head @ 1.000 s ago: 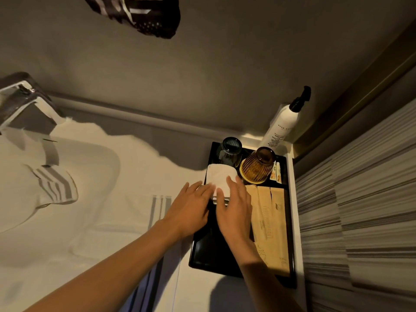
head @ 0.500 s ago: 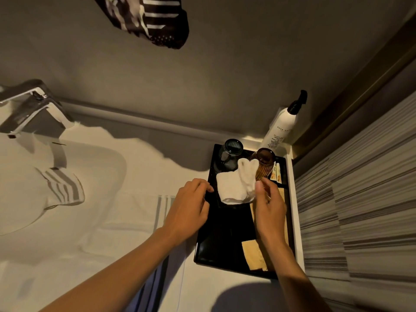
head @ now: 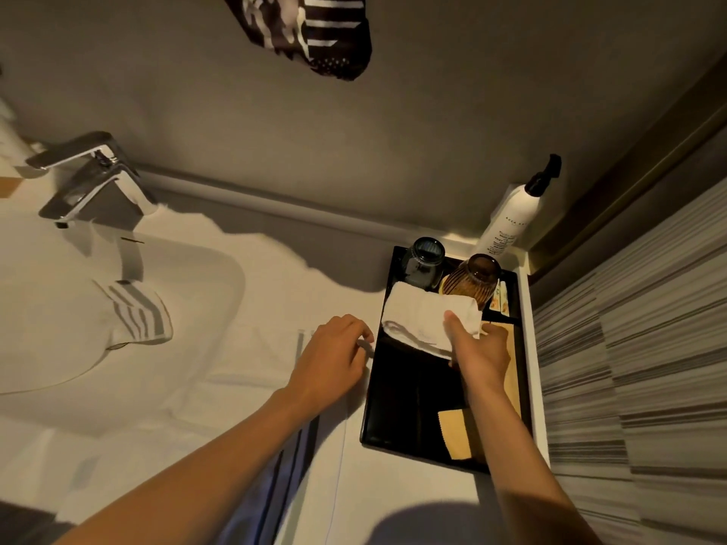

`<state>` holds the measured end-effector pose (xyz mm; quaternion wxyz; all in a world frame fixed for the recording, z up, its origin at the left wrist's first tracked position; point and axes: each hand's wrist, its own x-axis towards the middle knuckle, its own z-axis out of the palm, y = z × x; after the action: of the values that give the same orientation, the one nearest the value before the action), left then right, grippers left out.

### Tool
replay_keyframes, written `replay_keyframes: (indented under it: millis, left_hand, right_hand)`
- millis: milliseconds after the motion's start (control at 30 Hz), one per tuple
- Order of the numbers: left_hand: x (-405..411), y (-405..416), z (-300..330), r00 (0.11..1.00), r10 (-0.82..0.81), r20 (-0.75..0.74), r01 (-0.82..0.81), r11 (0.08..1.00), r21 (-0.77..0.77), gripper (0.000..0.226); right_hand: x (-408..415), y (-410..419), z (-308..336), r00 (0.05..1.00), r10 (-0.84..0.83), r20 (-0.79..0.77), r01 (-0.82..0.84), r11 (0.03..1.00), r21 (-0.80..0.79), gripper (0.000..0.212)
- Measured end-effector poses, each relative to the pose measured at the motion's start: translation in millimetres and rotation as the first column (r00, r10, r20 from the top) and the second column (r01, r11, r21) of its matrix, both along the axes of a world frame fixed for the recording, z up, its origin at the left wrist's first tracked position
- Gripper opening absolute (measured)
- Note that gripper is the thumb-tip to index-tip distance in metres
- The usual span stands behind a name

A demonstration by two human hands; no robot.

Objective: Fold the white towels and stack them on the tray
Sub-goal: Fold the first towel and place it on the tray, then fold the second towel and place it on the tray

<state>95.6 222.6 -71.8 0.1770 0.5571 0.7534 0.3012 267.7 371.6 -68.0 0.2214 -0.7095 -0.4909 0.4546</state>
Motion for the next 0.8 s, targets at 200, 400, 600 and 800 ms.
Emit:
replay_keyframes:
  millis: [200, 400, 600, 800]
  left_hand:
    - [-34, -39, 12, 0.998, 0.056, 0.013, -0.055, 0.996, -0.065, 0.015]
    - [-95, -108, 29, 0.993, 0.115, -0.038, -0.119, 0.987, -0.111, 0.021]
    - [-132, -204, 11, 0.994, 0.099, -0.045, -0.105, 0.982, -0.158, 0.016]
    - [-107, -288, -31, 0.94, -0.219, -0.261, 0.188, 0.972, -0.139, 0.029]
  right_hand:
    - [-12, -28, 29, 0.954, 0.085, 0.288, -0.154, 0.962, 0.226, 0.058]
    - [-80, -107, 61, 0.958, 0.244, 0.154, -0.283, 0.895, 0.345, 0.021]
    - [-114, -221, 42, 0.854, 0.434, 0.286, -0.502, 0.831, 0.239, 0.022]
    - [-98, -319, -1, 0.586, 0.552, 0.594, -0.748, 0.65, 0.134, 0.02]
